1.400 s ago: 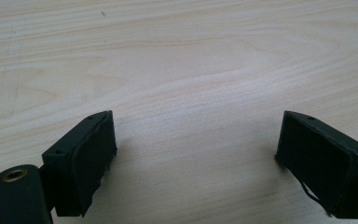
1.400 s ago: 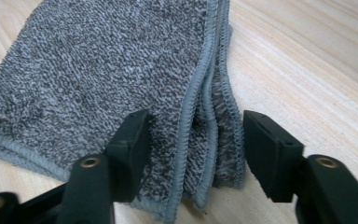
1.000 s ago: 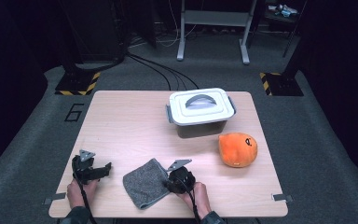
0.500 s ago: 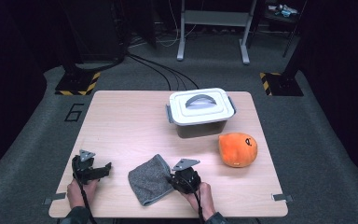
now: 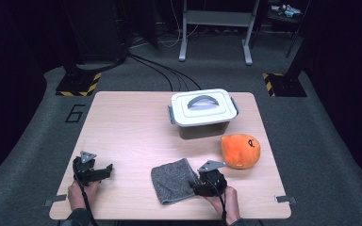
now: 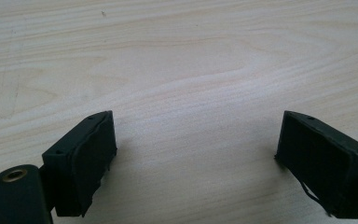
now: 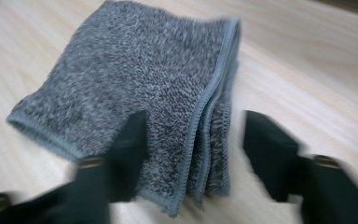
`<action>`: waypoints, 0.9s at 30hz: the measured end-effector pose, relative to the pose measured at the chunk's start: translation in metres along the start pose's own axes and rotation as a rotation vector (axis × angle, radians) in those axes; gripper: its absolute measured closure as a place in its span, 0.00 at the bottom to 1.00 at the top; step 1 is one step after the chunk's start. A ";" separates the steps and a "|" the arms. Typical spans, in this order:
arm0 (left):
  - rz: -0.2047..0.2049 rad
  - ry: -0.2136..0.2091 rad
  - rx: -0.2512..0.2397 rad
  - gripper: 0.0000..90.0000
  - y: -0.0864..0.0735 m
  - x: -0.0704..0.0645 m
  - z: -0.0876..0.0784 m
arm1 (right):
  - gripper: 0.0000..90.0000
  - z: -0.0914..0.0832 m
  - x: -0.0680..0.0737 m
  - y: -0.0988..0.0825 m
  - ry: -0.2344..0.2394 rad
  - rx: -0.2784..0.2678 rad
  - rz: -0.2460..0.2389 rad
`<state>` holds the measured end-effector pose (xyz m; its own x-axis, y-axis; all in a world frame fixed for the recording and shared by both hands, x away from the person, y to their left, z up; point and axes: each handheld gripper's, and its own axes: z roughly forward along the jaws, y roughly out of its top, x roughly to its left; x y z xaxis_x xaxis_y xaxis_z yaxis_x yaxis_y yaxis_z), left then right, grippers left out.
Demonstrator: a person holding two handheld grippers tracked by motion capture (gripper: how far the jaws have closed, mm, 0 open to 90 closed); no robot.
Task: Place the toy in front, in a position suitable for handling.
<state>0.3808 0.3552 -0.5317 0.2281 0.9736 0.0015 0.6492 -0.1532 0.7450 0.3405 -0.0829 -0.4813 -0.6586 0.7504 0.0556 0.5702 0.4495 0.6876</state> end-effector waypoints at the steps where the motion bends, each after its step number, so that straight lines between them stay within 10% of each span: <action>1: 0.001 -0.003 0.004 0.13 0.000 0.000 0.000 | 0.31 0.000 0.002 0.002 -0.011 -0.017 0.010; 9: 0.000 0.001 0.002 0.13 0.000 0.000 0.000 | 0.17 0.040 0.042 0.036 0.023 0.045 -0.120; 13: 0.001 -0.002 0.004 0.13 0.000 0.000 0.000 | 0.33 0.062 0.046 0.033 -0.017 0.119 -0.138; 21: 0.000 -0.002 0.004 0.13 0.000 0.000 0.000 | 0.77 0.063 0.038 0.023 -0.081 0.071 -0.127; 27: 0.001 -0.005 0.010 0.13 0.000 0.000 -0.001 | 0.83 0.050 0.030 0.023 -0.080 0.035 -0.092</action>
<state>0.3805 0.3556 -0.5309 0.2321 0.9727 -0.0008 0.6562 -0.1560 0.7382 0.3585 -0.0256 -0.5000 -0.6687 0.7406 -0.0655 0.5266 0.5339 0.6615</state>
